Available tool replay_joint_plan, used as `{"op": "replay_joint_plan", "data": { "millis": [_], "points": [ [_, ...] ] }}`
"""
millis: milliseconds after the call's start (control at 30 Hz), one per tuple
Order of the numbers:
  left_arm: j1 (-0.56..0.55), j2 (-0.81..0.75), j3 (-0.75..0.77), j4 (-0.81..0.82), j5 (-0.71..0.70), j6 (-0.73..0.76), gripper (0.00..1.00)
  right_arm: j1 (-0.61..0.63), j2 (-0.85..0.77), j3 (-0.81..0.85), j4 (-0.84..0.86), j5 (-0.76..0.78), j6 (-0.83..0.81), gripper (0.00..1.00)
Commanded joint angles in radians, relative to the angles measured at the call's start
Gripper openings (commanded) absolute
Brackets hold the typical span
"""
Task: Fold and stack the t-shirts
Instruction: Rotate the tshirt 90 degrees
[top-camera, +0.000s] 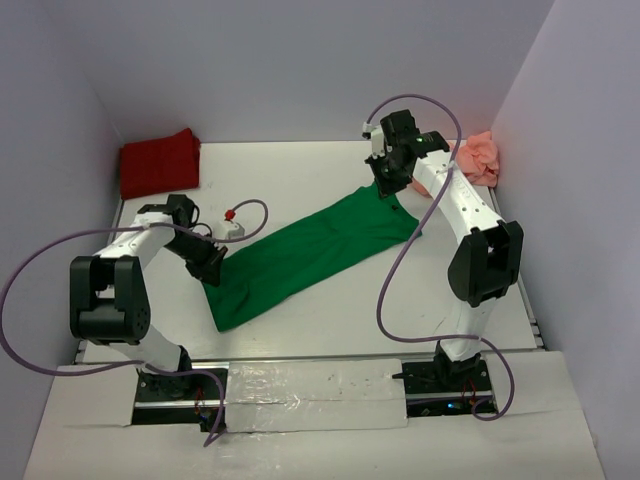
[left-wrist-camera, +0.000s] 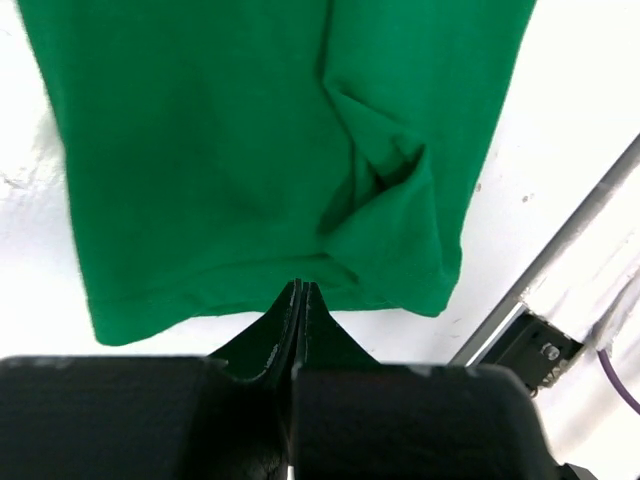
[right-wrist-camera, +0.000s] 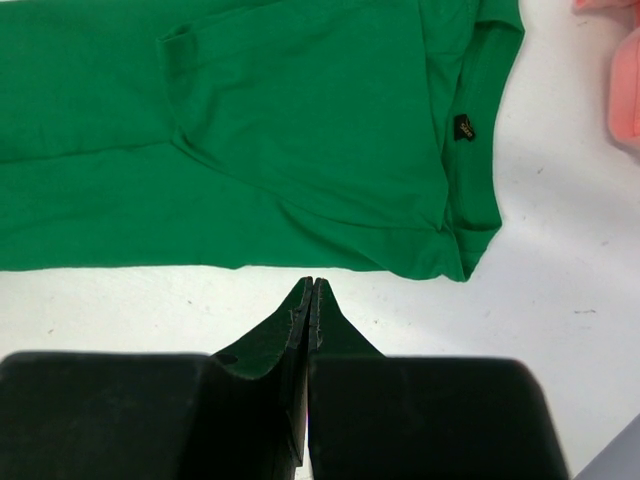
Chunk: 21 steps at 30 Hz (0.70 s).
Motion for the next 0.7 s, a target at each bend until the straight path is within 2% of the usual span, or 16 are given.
{"op": "replay_joint_plan", "data": {
  "millis": [0, 100, 133, 200, 233, 333, 467, 500, 600, 667],
  "points": [
    [0.013, -0.018, -0.003, 0.026, 0.016, 0.000, 0.00, -0.003, -0.053, -0.014, 0.033, -0.013, -0.006, 0.00],
    [0.014, -0.011, 0.000, 0.014, 0.040, -0.003, 0.00, 0.002, -0.059, -0.045, 0.057, 0.026, -0.011, 0.00],
    [0.014, -0.017, 0.001, 0.020, 0.042, -0.009, 0.05, 0.004, -0.062, -0.086, 0.070, 0.072, -0.009, 0.00],
    [0.020, -0.053, 0.009, 0.046, 0.046, -0.028, 0.26, 0.004, -0.062, -0.129, 0.096, 0.112, -0.009, 0.00],
    [0.025, -0.069, 0.011, 0.058, 0.054, -0.038, 0.51, 0.004, -0.059, -0.178, 0.108, 0.132, -0.009, 0.00],
    [0.052, -0.163, 0.012, 0.168, 0.074, -0.115, 0.69, 0.004, -0.030, -0.252, 0.149, 0.140, -0.006, 0.00],
    [0.112, -0.357, -0.050, 0.502, -0.021, -0.398, 0.72, 0.007, 0.022, -0.295, 0.189, 0.117, 0.006, 0.00],
    [0.118, -0.385, -0.061, 0.624, -0.044, -0.431, 0.73, 0.010, 0.033, -0.298, 0.197, 0.120, 0.007, 0.00],
    [0.169, -0.389, -0.022, 0.737, -0.076, -0.567, 0.72, 0.013, 0.072, -0.304, 0.238, 0.106, 0.011, 0.00],
    [0.186, -0.427, -0.054, 0.838, -0.119, -0.679, 0.73, 0.017, 0.104, -0.299, 0.267, 0.105, 0.014, 0.00]
  ]
}}
